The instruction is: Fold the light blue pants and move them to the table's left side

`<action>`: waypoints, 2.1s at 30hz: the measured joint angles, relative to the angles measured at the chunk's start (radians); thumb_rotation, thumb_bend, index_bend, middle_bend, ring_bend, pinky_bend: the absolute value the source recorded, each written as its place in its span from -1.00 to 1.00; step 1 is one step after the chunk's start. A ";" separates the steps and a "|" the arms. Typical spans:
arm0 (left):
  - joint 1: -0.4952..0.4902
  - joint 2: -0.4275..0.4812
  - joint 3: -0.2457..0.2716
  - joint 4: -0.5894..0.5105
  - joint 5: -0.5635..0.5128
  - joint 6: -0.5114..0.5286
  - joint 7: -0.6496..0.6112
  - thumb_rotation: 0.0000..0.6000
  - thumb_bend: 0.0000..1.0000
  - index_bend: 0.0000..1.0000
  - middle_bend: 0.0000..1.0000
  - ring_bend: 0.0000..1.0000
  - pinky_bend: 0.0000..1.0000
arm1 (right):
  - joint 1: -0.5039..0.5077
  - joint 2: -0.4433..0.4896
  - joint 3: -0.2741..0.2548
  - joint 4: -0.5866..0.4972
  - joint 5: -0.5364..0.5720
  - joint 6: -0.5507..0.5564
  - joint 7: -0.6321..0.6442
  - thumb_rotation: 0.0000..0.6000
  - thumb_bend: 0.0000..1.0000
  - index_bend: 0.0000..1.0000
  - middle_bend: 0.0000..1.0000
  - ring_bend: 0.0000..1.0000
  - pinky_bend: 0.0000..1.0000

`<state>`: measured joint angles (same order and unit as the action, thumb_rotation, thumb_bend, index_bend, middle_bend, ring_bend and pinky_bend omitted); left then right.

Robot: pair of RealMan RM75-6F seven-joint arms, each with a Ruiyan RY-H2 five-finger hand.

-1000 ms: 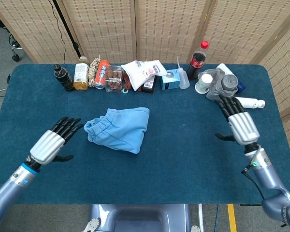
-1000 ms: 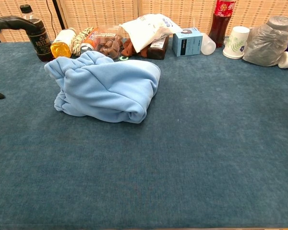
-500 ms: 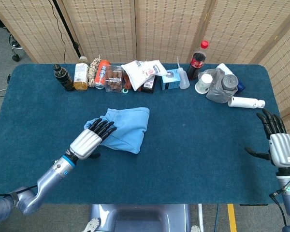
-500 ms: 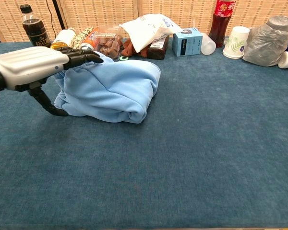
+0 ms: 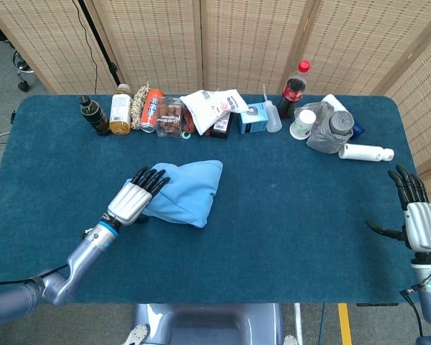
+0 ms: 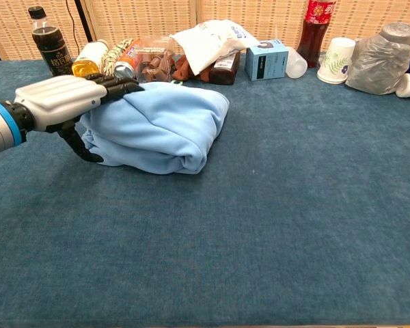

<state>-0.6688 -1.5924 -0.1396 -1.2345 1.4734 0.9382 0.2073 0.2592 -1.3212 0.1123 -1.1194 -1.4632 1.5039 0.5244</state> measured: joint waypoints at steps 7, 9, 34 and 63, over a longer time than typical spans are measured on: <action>-0.009 -0.054 0.017 0.089 -0.014 -0.004 -0.084 1.00 -0.88 -1.00 -1.00 -1.00 -1.00 | -0.002 -0.007 0.006 0.008 -0.016 -0.003 0.018 1.00 -1.00 -1.00 -1.00 -1.00 -0.98; -0.012 -0.063 0.022 0.112 -0.013 -0.003 -0.100 1.00 -0.88 -1.00 -1.00 -1.00 -1.00 | -0.002 -0.007 0.007 0.006 -0.019 -0.003 0.021 1.00 -1.00 -1.00 -1.00 -1.00 -0.98; -0.062 -0.220 0.010 0.315 -0.033 0.059 -0.014 1.00 0.46 -0.23 -0.55 -0.50 -0.24 | -0.009 0.012 0.017 0.003 -0.044 -0.011 0.131 1.00 -1.00 -1.00 -1.00 -1.00 -0.98; -0.042 -0.120 0.004 0.269 0.029 0.250 -0.118 1.00 0.94 0.43 0.07 0.11 0.19 | -0.018 0.025 0.022 -0.021 -0.059 0.003 0.131 1.00 -1.00 -1.00 -1.00 -1.00 -0.98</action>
<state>-0.7111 -1.7125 -0.1352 -0.9659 1.5025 1.1881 0.0888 0.2417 -1.2960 0.1347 -1.1405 -1.5222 1.5068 0.6550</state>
